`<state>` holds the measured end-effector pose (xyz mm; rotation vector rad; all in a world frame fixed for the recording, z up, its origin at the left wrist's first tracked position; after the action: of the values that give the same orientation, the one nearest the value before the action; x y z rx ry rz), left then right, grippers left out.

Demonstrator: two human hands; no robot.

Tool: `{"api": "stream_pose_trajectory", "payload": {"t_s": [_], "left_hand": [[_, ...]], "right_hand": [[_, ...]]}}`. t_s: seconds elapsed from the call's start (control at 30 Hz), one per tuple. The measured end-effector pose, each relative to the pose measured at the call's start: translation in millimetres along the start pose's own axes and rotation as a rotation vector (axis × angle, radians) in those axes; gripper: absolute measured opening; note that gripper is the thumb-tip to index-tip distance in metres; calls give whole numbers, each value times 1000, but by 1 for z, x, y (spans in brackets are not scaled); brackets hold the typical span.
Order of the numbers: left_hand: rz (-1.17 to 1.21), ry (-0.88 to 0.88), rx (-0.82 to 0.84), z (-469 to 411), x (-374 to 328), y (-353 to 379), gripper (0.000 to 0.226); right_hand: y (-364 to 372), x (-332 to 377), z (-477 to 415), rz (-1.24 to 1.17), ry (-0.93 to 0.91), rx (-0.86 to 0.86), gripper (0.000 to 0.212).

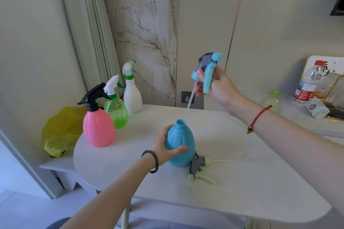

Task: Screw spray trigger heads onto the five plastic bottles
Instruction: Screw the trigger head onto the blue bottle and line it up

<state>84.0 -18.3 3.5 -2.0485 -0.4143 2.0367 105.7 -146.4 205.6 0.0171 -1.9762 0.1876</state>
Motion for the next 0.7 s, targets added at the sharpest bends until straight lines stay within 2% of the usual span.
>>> {"api": "stream_pose_trajectory", "payload": {"t_s": [0.2,0.37,0.47,0.6,0.7], "left_hand": [[-7,11,-10,0,0,-1,71],[-27,9,-16,-1,0,0,77],[-38,9,-19,-2,1,0,80],[-48,8,-15,-2,2,0,79],[-55,6,-14,-2,2,1,80]], "right_hand": [[22,-36,6,79,79,37,12],[36,-87,26,316,192,162,2],[36,-101,35,270,216,127,2],[35,-104,40,218,229,112,14],[34,-105,41,248,181,114,11]]}}
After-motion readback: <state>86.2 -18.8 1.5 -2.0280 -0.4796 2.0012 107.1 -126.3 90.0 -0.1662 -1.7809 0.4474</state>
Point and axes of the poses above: each hand's wrist, its own z-axis away from the middle knuckle, its own y-axis out of the palm, x = y × z, the point moved 9 cm from there along -z, towards the middle knuckle, and after that the axes turned 8 degrees about -x, right-handed, at the moved point
